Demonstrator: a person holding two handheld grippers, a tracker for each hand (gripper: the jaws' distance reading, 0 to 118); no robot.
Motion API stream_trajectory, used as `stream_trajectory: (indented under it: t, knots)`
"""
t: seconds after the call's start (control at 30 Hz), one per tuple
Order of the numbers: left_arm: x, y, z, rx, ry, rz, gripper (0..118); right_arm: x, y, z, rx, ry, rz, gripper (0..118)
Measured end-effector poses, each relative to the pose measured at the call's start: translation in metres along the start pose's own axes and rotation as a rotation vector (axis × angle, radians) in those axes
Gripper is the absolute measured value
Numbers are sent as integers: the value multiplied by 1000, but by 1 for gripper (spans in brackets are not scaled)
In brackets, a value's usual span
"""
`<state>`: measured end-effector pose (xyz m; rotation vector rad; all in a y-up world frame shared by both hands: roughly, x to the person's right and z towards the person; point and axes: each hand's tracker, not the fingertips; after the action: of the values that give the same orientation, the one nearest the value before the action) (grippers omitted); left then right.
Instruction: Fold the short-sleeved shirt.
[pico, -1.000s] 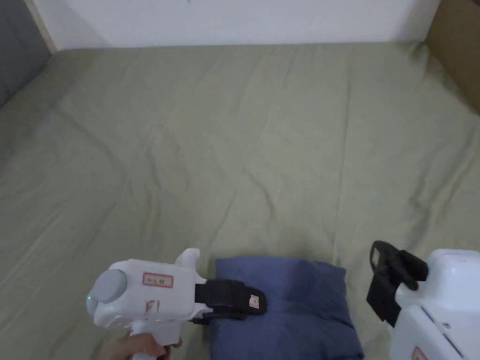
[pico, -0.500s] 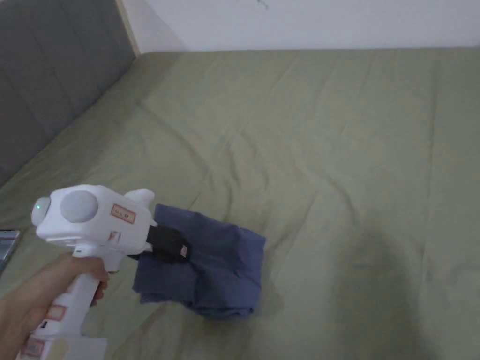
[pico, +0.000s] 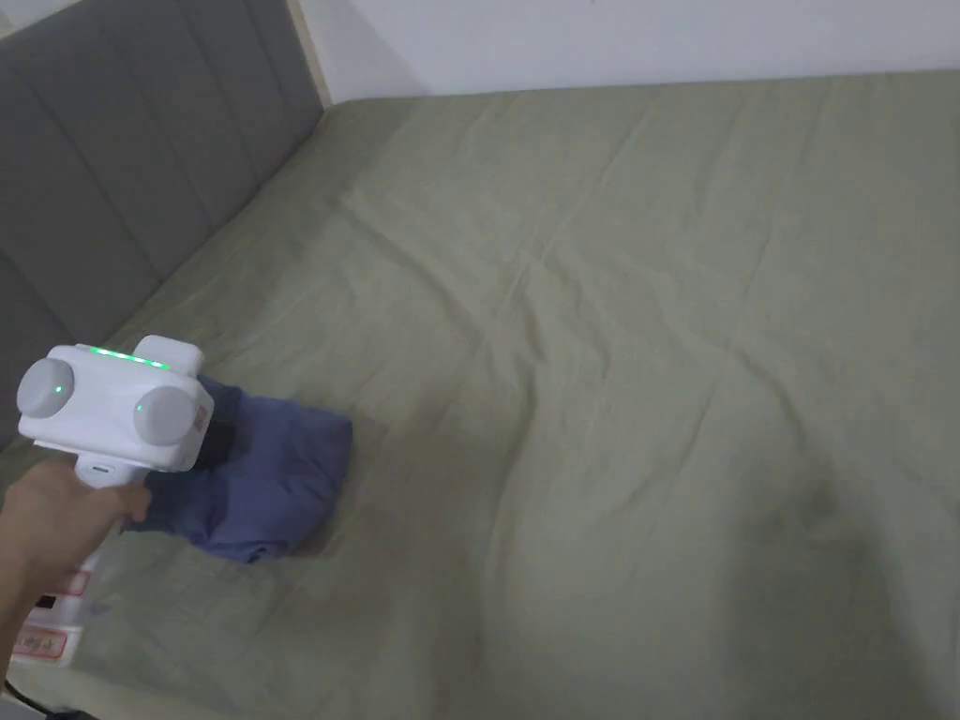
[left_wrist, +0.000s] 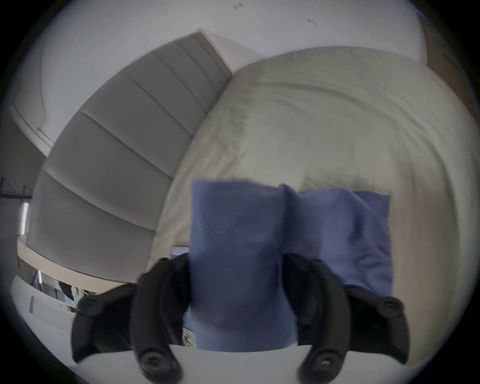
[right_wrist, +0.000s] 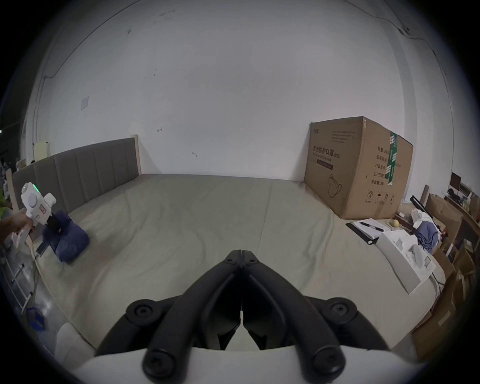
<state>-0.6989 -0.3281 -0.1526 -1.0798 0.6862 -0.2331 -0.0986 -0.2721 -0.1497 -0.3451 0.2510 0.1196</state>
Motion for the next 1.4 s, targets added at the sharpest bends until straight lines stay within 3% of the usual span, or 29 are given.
stream_trajectory:
  t: [0.1, 0.23, 0.27, 0.3, 0.37, 0.4, 0.47, 0.8, 0.97, 1.07, 1.23, 1.4]
  knots:
    - [-4, -7, 10, -15, -21, 51, 108, 0, -2, -3, -1, -8, 21, 0]
    - [-13, -16, 29, -75, -265, 198, 112, 7, -4, -6, -26, 12, -30, 0]
    - [-12, -19, 39, -56, -292, 216, 111, 8, -5, -5, -26, 15, -32, 0]
    - [-14, -20, 48, -12, -300, 227, 98, 8, -6, -5, -27, 15, -31, 0]
    - [-6, -25, 77, 77, -299, 269, 51, 10, -7, -2, -27, 17, -28, 0]
    - [-2, -28, 90, 109, -321, 285, 20, 11, -7, 0, -27, 17, -29, 0]
    - [11, -34, 118, 173, -372, 305, 3, 16, -6, 4, -23, 20, -44, 0]
    - [117, -65, 273, 579, -412, 261, 0, 40, 4, 22, -16, 49, -94, 0]
    - [166, -68, 328, 623, -586, 255, 0, 51, 9, 36, -14, 42, -110, 0]
    - [193, -73, 352, 690, -515, 236, 0, 62, 13, 45, 15, 32, -124, 0]
    - [206, -77, 389, 798, -567, 268, 0, 82, 25, 62, 79, 4, -132, 0]
    - [208, -78, 410, 879, -482, 272, 2, 101, 30, 76, 110, -6, -200, 1]
